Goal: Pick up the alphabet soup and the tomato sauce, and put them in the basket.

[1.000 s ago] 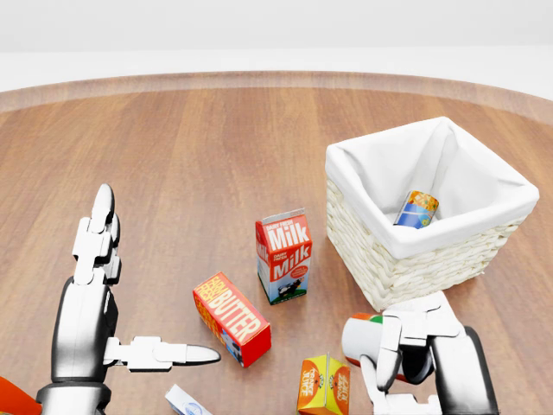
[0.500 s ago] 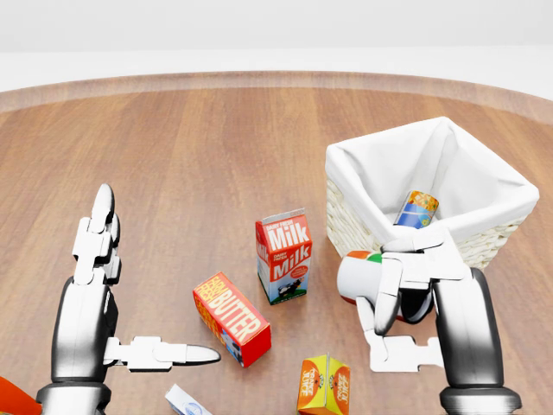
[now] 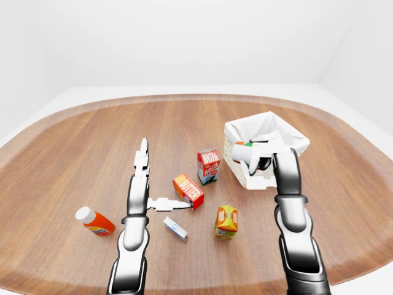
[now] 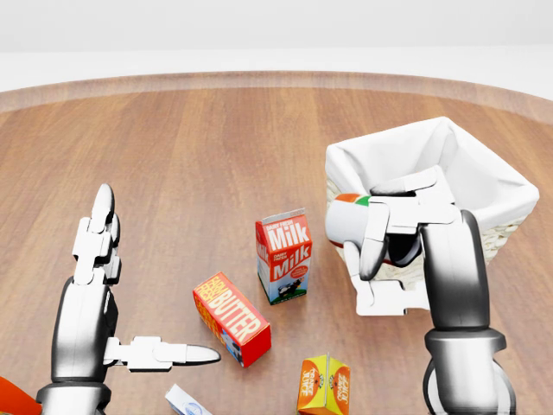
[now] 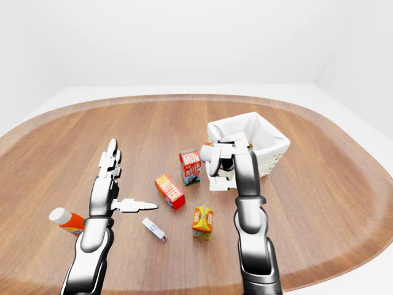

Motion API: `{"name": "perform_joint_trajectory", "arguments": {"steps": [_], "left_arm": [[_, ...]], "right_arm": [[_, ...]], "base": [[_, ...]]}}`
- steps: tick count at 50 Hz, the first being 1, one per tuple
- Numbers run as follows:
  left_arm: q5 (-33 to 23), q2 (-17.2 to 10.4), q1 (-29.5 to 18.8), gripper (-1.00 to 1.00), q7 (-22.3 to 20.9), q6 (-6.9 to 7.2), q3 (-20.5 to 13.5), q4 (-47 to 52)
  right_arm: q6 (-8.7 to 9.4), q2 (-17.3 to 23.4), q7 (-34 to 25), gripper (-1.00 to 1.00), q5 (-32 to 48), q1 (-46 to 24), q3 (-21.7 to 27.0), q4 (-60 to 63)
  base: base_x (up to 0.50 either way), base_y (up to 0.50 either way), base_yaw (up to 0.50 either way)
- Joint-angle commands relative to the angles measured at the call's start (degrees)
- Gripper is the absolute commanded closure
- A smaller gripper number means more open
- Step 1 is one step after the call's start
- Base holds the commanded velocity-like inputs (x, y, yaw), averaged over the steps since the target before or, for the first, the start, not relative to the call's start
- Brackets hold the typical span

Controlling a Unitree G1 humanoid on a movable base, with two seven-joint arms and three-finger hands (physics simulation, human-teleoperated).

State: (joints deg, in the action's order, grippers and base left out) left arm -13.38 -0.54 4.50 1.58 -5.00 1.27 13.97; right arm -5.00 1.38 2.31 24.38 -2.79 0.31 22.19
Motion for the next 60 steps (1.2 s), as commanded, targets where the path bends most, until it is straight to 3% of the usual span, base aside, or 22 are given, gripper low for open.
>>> {"name": "perform_joint_trajectory", "arguments": {"steps": [1,42,60], "left_arm": [[-0.19,-0.03,0.0,-1.0,0.07,0.0,-0.04,0.01],[-0.18,-0.04,-0.01,-1.0,0.05,0.0,-0.03,0.0],[-0.18,-0.03,-0.01,-1.0,0.06,0.0,-0.04,0.0]], "right_arm": [[0.0,0.86,1.48,1.0,0.55,-7.04,0.43,-3.24],[0.0,7.91,13.61,1.0,14.32,-28.97,2.77,-30.1],[0.0,11.47,23.4,1.0,25.53,-40.27,1.43,-50.51]], "base": [[0.0,0.0,0.0],[0.0,0.0,0.0],[0.0,0.0,0.0]]}}
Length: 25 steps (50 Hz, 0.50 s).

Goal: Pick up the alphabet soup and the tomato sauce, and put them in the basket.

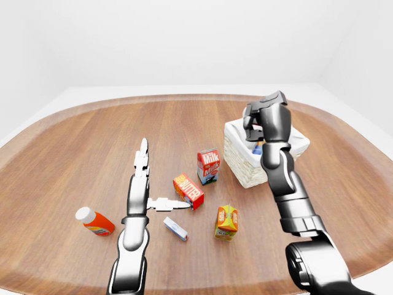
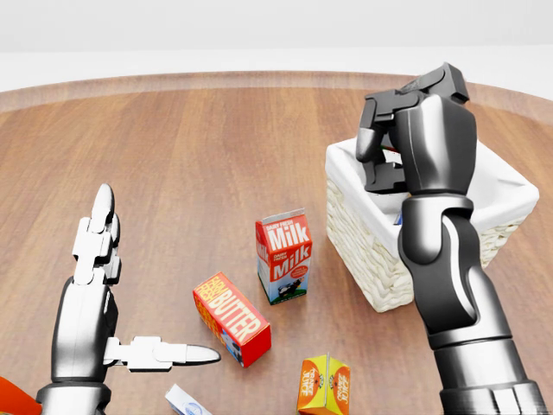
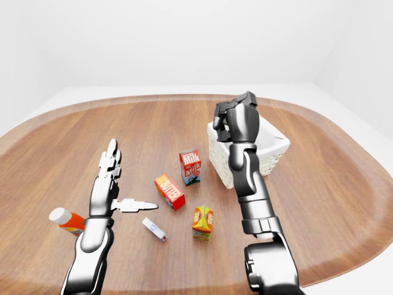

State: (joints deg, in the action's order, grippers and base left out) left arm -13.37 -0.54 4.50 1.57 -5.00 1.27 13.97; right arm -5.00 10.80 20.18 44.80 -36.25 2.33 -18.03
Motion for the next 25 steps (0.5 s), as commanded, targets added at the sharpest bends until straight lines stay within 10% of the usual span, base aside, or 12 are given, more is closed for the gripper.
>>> {"name": "perform_joint_trajectory", "arguments": {"steps": [1,25], "left_arm": [[-0.18,-0.03,-0.01,-1.0,0.06,0.0,-0.03,0.01],[-0.19,-0.02,0.0,-1.0,0.08,0.0,-0.04,0.02]], "right_arm": [[0.0,2.33,6.55,1.0,6.01,-7.51,-0.75,-11.72],[0.0,6.11,9.82,1.0,12.2,-25.25,-3.43,-48.81]], "base": [[0.0,0.0,0.0],[0.0,0.0,0.0]]}}
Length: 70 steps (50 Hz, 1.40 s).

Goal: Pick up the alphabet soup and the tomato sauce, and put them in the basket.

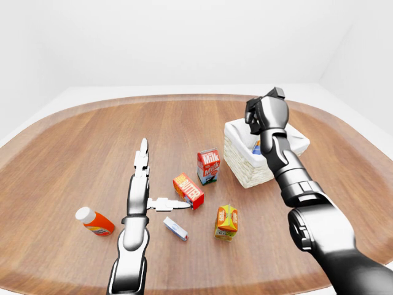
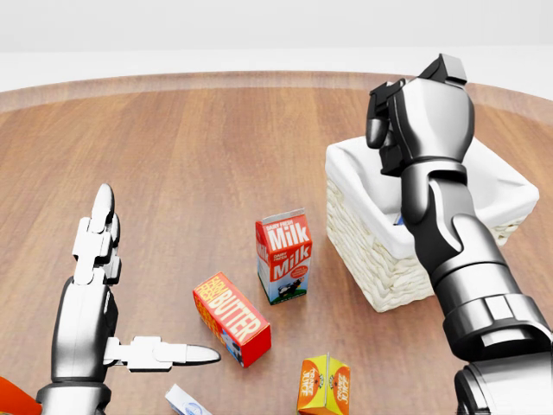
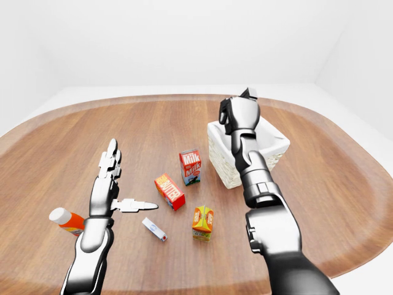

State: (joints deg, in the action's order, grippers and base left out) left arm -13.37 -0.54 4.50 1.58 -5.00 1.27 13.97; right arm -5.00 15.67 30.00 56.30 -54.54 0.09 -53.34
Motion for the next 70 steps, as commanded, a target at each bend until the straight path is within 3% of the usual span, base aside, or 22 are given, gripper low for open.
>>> {"name": "perform_joint_trajectory", "arguments": {"steps": [1,25,70], "left_arm": [[-0.19,-0.03,-0.01,-1.0,0.08,0.0,-0.04,0.01],[0.69,-0.05,-0.66,-1.0,-0.1,0.0,-0.24,-0.86],[0.85,-0.03,-0.53,-1.0,-0.17,0.0,-0.18,-1.37]], "right_arm": [[0.0,1.18,0.0,1.0,0.76,-7.26,-1.28,-14.07],[0.0,0.61,0.0,1.0,1.91,-12.61,-1.44,-21.14],[0.42,1.67,0.0,1.0,3.46,-9.0,-0.04,-24.1]], "base": [[0.0,0.0,0.0],[0.0,0.0,0.0],[0.0,0.0,0.0]]}}
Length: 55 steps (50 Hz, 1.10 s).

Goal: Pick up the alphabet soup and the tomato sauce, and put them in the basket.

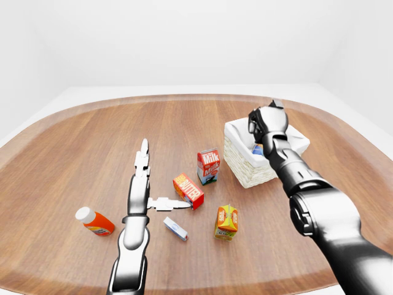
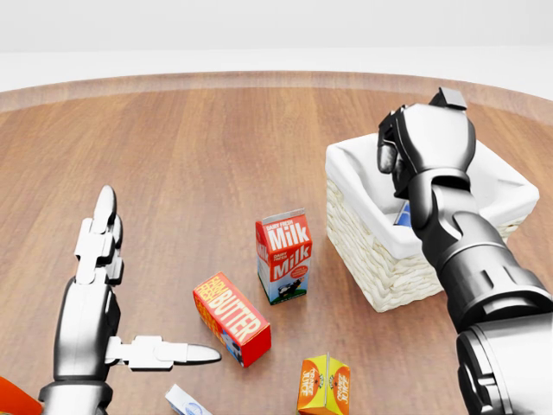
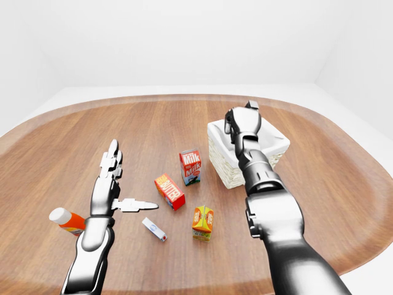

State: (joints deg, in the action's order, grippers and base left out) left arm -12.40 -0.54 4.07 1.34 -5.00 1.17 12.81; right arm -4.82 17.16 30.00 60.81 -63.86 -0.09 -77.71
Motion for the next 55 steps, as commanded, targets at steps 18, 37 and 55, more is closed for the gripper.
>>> {"name": "perform_joint_trajectory", "arguments": {"steps": [18,37,55], "left_arm": [[-0.18,0.0,-0.14,-1.0,0.21,0.0,-0.03,0.13],[-0.18,0.04,0.02,-1.0,0.0,0.0,0.03,0.61],[-0.07,-0.02,0.07,-1.0,-0.07,0.0,-0.02,0.52]], "right_arm": [[0.98,0.35,0.0,1.0,-0.75,1.54,0.34,0.02],[1.2,0.06,0.0,1.0,-0.46,1.87,0.22,-0.04],[1.34,-0.05,0.0,-1.0,-0.33,1.92,0.23,-0.05]], "base": [[0.0,0.0,0.0],[0.0,0.0,0.0],[0.0,0.0,0.0]]}}
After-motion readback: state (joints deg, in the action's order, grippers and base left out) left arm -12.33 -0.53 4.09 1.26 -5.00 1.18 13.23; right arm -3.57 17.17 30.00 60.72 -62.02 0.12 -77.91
